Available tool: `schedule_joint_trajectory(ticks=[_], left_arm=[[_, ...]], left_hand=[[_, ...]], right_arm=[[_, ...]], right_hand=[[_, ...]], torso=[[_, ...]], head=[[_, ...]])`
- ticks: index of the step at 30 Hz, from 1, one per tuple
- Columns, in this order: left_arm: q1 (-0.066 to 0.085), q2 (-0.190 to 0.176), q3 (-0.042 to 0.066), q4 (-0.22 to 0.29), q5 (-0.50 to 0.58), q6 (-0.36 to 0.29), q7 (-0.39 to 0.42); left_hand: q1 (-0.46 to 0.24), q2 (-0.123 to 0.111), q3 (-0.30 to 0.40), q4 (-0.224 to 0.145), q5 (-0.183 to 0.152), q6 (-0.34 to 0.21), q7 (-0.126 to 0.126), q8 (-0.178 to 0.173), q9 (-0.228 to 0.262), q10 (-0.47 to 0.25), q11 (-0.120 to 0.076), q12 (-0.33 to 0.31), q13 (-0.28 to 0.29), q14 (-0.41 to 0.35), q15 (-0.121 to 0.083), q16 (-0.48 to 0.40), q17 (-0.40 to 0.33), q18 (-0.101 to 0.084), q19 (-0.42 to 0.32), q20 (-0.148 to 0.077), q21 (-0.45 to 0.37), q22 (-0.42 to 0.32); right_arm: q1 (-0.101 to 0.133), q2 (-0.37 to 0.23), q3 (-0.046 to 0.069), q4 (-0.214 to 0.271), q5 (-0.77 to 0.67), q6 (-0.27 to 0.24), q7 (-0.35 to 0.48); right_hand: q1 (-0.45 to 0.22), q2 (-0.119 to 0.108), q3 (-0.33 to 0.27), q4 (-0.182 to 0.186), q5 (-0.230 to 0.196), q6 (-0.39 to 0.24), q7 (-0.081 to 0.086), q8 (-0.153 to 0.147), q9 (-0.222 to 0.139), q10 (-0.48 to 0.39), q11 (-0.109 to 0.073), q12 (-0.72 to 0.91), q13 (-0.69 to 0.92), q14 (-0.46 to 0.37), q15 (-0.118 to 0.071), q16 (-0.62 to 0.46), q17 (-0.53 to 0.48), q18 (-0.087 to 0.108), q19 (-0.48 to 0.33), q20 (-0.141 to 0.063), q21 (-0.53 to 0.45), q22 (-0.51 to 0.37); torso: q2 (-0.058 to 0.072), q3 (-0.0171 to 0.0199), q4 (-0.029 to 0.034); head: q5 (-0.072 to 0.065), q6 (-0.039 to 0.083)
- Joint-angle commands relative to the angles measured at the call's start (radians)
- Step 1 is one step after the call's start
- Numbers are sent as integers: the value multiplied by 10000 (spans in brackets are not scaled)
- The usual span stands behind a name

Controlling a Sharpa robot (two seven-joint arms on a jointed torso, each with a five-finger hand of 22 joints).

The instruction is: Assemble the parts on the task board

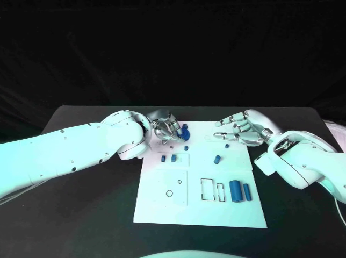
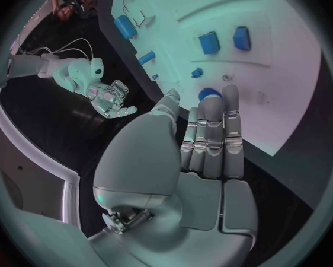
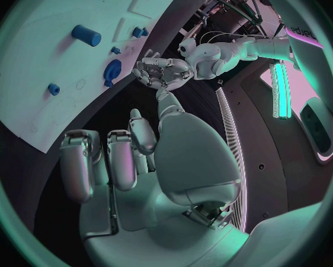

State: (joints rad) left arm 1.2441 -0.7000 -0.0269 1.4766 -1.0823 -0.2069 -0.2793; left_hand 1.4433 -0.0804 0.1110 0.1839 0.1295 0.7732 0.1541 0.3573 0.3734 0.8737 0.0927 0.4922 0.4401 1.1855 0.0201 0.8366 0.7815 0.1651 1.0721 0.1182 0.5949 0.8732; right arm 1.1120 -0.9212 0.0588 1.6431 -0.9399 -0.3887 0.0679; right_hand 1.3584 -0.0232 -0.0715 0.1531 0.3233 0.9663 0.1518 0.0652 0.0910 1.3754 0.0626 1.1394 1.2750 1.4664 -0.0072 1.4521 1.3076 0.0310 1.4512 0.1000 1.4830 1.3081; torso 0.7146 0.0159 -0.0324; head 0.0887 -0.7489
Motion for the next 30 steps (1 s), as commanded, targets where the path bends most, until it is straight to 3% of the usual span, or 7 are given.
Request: schedule_joint_trajectory(ticks=[1,6,8,11,13,23,30], left_arm=[[-38,260,-40,-183,-1541,-174,2050],[-113,687,-96,-626,-2759,57,2310],[-152,818,-105,-796,-3089,219,2341],[-204,952,-106,-948,-3420,401,2335],[-227,1015,-102,-1007,-3608,572,2250],[-262,1234,-89,-1109,-4349,1396,843],[-279,1346,-85,-1144,-4462,1651,487]], left_hand=[[582,-64,294,-196,-14,320,-76,-532,-544,315,40,-814,-884,19,-12,-344,-408,157,173,74,-276,-255],[960,-354,854,-425,3,1238,-85,-1532,-1591,1302,40,-2146,-2584,457,-38,-515,-914,171,678,-3,-526,-519],[928,-404,938,-447,1,1565,-64,-1588,-1709,1589,-12,-2269,-2804,1439,-109,1007,447,180,1120,-56,-279,-399],[814,-509,1112,-415,5,1957,-99,-1744,-1912,2081,-86,-2457,-3096,2831,-200,4036,3500,-383,2843,-151,3203,2113],[729,-629,1289,-415,2,2124,-105,-1938,-2095,2274,-83,-2713,-3342,3024,-207,4815,4241,-570,3275,-182,4372,3021],[578,-722,1561,-423,27,2386,-94,-2142,-2297,2363,-76,-3087,-3629,3119,-204,5030,4256,-718,3583,-189,5354,3808],[549,-727,1668,-442,21,2565,-122,-2164,-2343,2550,-112,-3125,-3671,3134,-238,4982,4093,-754,3671,-205,5602,4007]], right_arm=[[-11,16,-1,-9,-52,55,10],[-14,23,-2,-10,-55,-29,-87],[-14,28,-2,-8,-57,-82,-105],[-15,35,-3,-11,-58,-145,-123],[-16,39,-3,-11,-58,-169,-126],[-17,39,-3,-1,-61,-219,-133],[-17,41,-3,2,-64,-255,-133]], right_hand=[[65,107,-31,-6,71,63,-34,26,16,-89,-31,-147,-103,604,-56,-81,605,131,-119,-12,-74,908],[232,230,36,-56,106,48,-30,15,14,-415,-36,-811,-574,531,-64,-286,320,162,-211,-21,-152,783],[265,253,51,-65,108,43,-29,14,13,-445,-37,-878,-627,520,-65,-315,285,166,-222,-23,-164,767],[278,269,60,-66,108,42,-28,13,12,-455,-36,-903,-648,516,-65,-330,267,169,-231,-24,-171,755],[284,289,68,-62,103,40,-26,12,12,-467,-35,-934,-673,511,-66,-346,247,173,-244,-24,-183,737],[284,289,68,-62,103,40,-26,12,12,-467,-35,-934,-673,511,-66,-346,247,173,-244,-24,-183,737],[284,289,68,-62,103,40,-26,12,12,-467,-35,-934,-673,511,-66,-346,247,173,-244,-24,-183,737]], torso=[[31,-26,-33],[50,-32,-48],[48,-33,-46],[48,-39,-48],[49,-38,-46],[35,-28,-50],[32,-28,-39]], head=[[-67,29],[-67,42],[-78,31],[-88,25],[-75,17],[-99,-1],[-101,2]])
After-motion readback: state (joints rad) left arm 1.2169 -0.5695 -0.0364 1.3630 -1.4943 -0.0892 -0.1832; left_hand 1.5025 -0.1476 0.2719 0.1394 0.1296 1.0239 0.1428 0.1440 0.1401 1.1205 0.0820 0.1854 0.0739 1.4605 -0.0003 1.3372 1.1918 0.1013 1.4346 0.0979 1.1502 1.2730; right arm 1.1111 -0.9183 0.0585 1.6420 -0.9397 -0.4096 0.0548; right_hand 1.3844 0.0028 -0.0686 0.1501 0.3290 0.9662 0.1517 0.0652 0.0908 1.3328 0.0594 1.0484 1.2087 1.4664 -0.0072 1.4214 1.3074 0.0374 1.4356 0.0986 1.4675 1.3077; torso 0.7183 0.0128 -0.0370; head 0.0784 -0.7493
